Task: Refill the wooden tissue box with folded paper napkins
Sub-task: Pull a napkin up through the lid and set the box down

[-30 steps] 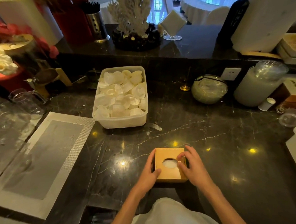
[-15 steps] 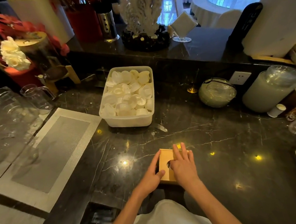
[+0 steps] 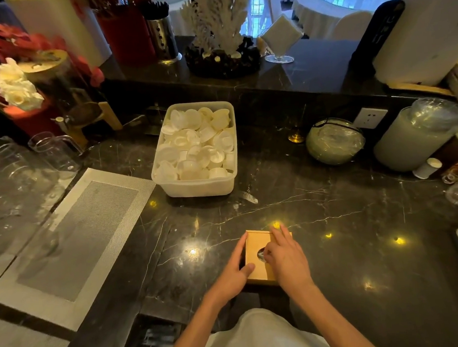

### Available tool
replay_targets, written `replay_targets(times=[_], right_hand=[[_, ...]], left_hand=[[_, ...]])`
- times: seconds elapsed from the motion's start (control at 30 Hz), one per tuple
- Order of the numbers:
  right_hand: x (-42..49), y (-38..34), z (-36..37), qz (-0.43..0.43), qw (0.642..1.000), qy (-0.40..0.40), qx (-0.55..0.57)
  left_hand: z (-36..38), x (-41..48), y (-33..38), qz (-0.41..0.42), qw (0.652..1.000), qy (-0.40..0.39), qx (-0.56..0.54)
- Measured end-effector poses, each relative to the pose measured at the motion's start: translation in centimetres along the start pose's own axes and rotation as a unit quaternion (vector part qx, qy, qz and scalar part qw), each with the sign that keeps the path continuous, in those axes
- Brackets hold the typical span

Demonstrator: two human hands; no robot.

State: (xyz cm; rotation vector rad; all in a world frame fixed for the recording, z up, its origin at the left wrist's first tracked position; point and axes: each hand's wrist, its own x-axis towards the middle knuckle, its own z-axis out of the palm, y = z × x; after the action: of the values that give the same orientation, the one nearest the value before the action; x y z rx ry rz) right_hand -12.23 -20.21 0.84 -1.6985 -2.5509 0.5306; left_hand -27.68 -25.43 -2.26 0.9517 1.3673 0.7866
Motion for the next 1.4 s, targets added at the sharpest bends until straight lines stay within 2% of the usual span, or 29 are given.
replay_targets(times=[0.17,0.27,0.5,0.67,0.8,0.93,1.03,1.4], right_hand=[[-1.4,2.8,0.1,-0.036,0.994,0.034,0.102],[-2.6,4.3,0.3,-0.059,0.983,0.051,0.164],[-3.8,5.0,1.8,-0.015,0.969,0.083,0.233],[-2.7,4.9,1.3,-0.019,0.961,0.09,0.262],[-1.1,4.9,0.1,0.009,0.944,0.038,0.329],[0.0,5.3,-1.2,0.017,0.953,-0.04,0.298],[0.7,5.4,-1.6,0.035,0.948,-0.076,0.307],[1.2,6.1,-2.2,0.048,0.934,-0.119,0.333]], left_hand=[[-0.1,-0.4,0.4,-0.011,0.999,-0.012,0.036],[0.1,-0.3,1.0,0.003,0.995,0.001,0.101],[0.4,0.4,2.4,0.053,0.977,0.025,0.203],[0.7,1.3,3.0,0.039,0.974,0.033,0.221],[0.7,2.1,4.2,0.058,0.976,0.045,0.205],[0.7,2.5,5.3,0.056,0.977,0.038,0.2],[0.4,2.7,5.3,0.041,0.977,0.037,0.206],[0.2,3.0,4.6,0.021,0.979,0.022,0.202]])
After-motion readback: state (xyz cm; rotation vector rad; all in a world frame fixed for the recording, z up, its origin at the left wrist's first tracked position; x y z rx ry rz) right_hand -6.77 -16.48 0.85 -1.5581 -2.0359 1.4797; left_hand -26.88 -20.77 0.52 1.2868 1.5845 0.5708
